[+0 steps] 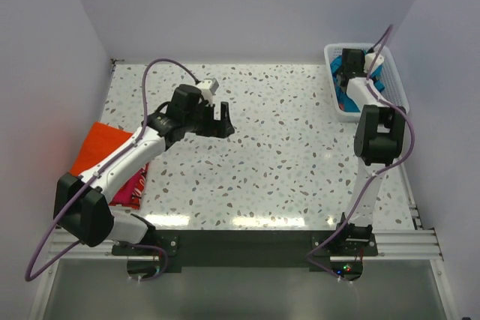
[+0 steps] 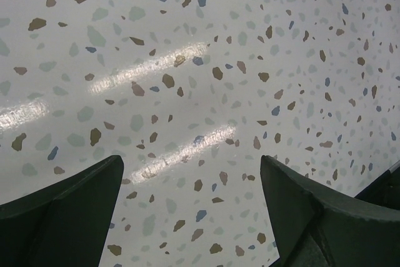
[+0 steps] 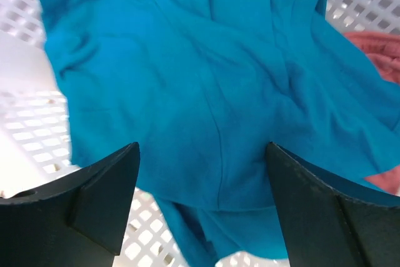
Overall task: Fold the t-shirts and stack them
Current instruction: Grab the tshirt from the pile, then move the tshirt to the center of the board, then flatten the tshirt out
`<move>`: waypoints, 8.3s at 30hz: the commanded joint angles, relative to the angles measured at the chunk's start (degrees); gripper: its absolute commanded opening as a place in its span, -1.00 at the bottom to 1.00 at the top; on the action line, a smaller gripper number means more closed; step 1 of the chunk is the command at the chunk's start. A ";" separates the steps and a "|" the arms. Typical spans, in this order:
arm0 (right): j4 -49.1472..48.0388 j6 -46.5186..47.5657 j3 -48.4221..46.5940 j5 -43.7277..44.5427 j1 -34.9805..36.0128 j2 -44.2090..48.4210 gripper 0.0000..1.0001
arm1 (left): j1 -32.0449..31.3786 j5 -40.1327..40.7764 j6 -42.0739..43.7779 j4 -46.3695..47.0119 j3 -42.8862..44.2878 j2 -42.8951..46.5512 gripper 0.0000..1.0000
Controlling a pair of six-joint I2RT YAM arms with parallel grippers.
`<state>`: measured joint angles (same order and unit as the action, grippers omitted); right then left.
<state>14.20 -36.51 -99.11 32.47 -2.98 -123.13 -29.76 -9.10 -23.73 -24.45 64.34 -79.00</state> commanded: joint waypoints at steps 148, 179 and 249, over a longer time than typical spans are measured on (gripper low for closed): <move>13.14 13.84 7.08 -7.60 24.17 8.77 -1.00 | 5.58 24.31 -20.14 0.28 -24.88 18.00 -1.00; 25.18 13.48 7.63 -11.64 10.19 55.63 -1.00 | 22.20 23.25 -9.85 -10.79 6.24 23.10 -1.00; -2.16 3.91 22.11 -5.84 67.32 6.33 0.28 | 24.40 25.45 -11.96 8.10 9.67 -4.49 -1.00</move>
<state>14.09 -31.09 -75.55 24.64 63.72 -115.35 -5.96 16.64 -36.34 -19.11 74.17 -83.50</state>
